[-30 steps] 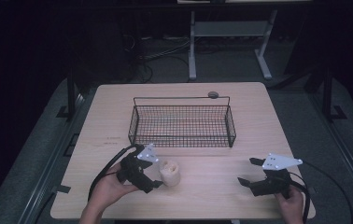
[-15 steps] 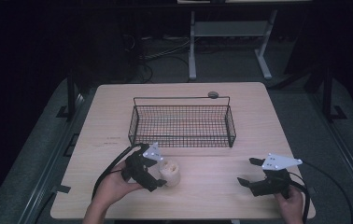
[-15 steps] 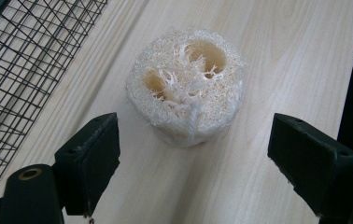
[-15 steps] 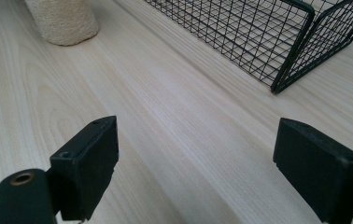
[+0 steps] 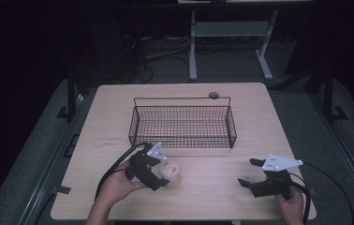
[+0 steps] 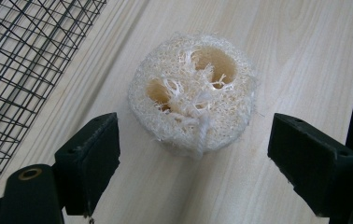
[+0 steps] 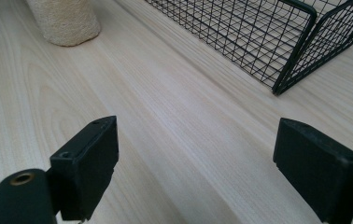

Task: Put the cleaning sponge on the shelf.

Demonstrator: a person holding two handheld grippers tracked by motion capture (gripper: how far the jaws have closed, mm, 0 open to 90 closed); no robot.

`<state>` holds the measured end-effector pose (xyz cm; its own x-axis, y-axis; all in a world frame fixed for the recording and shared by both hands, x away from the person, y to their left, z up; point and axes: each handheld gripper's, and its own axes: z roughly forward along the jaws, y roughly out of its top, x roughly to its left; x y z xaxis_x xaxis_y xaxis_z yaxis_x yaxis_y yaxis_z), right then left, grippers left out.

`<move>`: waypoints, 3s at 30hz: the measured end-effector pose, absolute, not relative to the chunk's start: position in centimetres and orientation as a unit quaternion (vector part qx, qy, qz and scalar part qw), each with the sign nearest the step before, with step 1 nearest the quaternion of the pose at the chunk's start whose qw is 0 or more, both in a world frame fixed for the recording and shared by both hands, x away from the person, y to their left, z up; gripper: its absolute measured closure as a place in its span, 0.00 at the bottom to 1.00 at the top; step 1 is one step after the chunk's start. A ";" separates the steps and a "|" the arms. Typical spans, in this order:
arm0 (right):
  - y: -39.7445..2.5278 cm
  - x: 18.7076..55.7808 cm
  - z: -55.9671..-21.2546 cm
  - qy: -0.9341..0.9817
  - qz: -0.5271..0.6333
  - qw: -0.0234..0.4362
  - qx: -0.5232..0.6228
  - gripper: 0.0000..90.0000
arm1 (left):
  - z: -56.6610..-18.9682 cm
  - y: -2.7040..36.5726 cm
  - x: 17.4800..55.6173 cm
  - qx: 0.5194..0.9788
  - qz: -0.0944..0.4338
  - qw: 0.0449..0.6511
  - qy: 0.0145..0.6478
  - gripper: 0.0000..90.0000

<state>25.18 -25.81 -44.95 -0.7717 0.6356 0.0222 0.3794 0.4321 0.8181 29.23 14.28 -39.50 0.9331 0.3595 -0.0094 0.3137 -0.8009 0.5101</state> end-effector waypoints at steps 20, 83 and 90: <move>-25.7 25.2 -44.9 0.835 0.436 0.149 0.300 0.15 | -40.1 13.7 30.0 0.949 0.026 0.258 0.179 0.18; -25.5 25.1 -44.9 0.836 0.438 0.148 0.297 0.15 | -39.4 11.8 31.4 0.953 0.009 0.248 0.175 0.30; -25.5 25.1 -44.9 0.835 0.438 0.147 0.297 0.15 | -38.3 11.8 32.0 0.953 0.014 0.248 0.173 0.30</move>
